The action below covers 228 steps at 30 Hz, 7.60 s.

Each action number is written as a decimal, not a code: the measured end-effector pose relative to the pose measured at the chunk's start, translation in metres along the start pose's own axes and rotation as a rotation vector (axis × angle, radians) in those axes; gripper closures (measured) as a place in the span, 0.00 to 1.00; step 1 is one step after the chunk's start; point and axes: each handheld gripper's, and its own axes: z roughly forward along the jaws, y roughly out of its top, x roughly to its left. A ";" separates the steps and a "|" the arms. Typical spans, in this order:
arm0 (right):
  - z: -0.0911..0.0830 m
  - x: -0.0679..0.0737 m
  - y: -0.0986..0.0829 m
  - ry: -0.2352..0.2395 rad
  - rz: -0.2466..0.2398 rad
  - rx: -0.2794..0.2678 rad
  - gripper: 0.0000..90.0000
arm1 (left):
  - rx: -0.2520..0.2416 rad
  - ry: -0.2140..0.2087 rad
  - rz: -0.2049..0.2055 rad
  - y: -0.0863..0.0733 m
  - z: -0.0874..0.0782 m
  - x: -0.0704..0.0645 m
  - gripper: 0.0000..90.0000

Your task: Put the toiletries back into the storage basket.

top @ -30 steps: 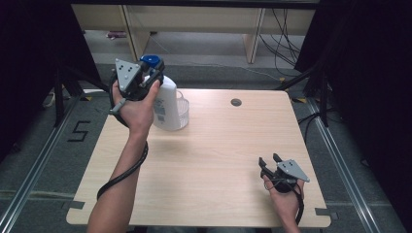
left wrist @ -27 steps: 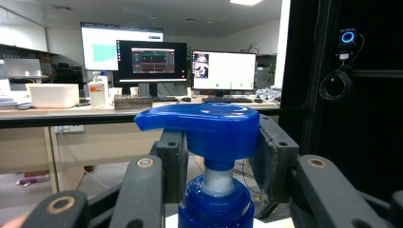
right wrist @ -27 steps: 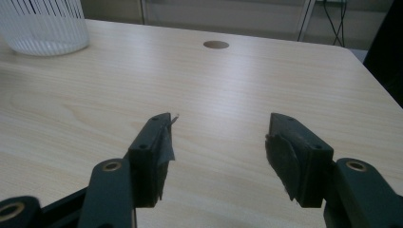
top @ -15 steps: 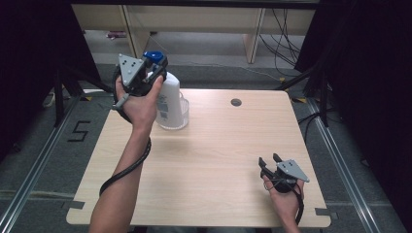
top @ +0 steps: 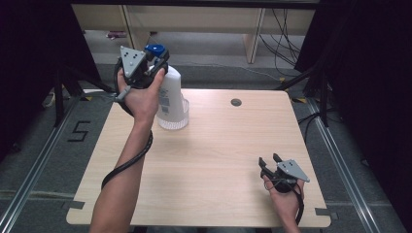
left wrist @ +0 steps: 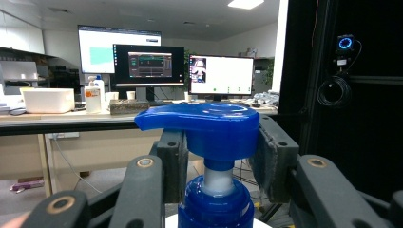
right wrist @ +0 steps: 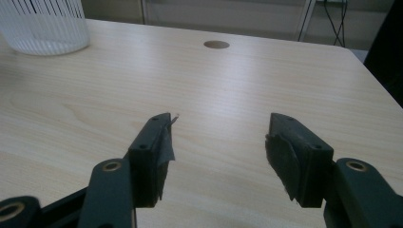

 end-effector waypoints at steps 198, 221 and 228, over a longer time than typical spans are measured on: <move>-0.001 0.006 0.000 0.013 -0.001 0.015 0.47 | 0.243 0.068 -0.005 -0.099 0.053 0.030 0.62; -0.001 0.007 0.000 0.018 0.020 0.016 0.46 | 0.254 0.075 -0.009 -0.104 0.040 0.038 0.43; 0.000 0.005 0.000 0.013 -0.016 0.005 0.46 | 0.249 0.069 -0.025 -0.109 0.031 0.041 0.42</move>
